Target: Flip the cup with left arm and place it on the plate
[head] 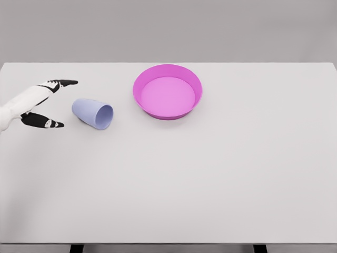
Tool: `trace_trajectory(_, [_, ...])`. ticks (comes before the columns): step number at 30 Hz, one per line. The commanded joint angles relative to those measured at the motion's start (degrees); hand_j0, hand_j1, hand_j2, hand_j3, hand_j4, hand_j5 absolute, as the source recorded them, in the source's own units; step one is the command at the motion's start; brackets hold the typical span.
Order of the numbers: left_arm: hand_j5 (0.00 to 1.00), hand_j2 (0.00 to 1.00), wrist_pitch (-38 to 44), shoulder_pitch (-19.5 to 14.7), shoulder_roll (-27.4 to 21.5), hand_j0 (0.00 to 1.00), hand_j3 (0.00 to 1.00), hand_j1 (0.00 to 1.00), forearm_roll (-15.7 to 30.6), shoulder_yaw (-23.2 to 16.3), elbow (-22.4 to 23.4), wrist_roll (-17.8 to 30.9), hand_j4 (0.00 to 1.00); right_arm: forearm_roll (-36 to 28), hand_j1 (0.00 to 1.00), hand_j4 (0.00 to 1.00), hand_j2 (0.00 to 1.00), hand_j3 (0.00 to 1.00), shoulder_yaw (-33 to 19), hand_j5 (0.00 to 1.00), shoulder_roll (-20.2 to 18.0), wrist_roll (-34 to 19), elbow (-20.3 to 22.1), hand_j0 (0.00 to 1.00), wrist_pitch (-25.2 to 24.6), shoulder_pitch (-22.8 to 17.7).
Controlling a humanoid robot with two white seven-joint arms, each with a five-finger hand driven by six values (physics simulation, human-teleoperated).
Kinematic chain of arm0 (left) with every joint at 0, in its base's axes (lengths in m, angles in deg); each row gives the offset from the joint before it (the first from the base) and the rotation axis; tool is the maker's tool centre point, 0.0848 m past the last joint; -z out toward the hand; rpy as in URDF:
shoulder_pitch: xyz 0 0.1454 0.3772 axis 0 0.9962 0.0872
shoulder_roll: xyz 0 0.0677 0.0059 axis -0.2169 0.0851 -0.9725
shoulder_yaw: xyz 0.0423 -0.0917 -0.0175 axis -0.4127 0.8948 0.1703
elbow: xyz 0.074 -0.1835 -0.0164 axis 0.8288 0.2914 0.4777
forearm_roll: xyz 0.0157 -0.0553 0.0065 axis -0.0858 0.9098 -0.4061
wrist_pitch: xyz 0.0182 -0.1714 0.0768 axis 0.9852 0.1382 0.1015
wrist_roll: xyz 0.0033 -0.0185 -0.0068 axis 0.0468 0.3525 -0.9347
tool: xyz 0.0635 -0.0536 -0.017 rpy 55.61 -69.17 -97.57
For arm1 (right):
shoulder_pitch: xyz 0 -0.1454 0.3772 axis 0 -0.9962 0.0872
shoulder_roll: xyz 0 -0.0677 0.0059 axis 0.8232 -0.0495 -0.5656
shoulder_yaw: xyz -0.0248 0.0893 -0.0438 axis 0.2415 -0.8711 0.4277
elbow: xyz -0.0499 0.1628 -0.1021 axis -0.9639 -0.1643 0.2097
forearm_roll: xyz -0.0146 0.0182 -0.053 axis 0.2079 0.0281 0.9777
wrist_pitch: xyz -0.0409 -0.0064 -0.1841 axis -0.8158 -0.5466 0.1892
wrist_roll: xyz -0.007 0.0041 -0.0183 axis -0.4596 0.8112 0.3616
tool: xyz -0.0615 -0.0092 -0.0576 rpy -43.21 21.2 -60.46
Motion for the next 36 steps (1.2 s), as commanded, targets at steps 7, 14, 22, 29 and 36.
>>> trace_trajectory(7, [1.00,1.00,0.1,-3.8,6.0,1.00,1.00,1.00,-15.2,-0.1,0.8,0.7,1.00,0.0,1.00,1.00,1.00,1.00,0.0,1.00,0.0,-0.3,-0.1,1.00,-0.1,-0.1])
trace_trajectory(14, [1.00,1.00,0.1,-7.2,7.7,1.00,1.00,1.00,-19.8,-5.0,0.8,3.4,1.00,0.0,1.00,1.00,1.00,1.00,0.0,1.00,0.0,-0.3,-0.1,1.00,-0.1,-0.1])
trace_trajectory(22, [1.00,1.00,0.1,-9.8,3.9,1.00,1.00,1.00,-13.7,-5.2,7.6,3.2,1.00,0.0,1.00,1.00,1.00,1.00,0.0,1.00,0.0,-0.3,-0.1,1.00,-0.1,-0.1])
trace_trajectory(29, [1.00,1.00,0.1,-11.2,5.9,1.00,1.00,1.00,-13.7,-7.8,11.6,3.4,1.00,0.0,1.00,1.00,1.00,1.00,0.0,1.00,0.0,-0.3,-0.1,1.00,-0.1,-0.1])
trace_trajectory(36, [1.00,1.00,0.1,-11.4,8.6,1.00,1.00,1.00,-13.9,-7.8,12.4,6.5,1.00,0.0,1.00,1.00,1.00,1.00,0.0,1.00,0.0,-0.3,-0.1,1.00,-0.1,-0.1])
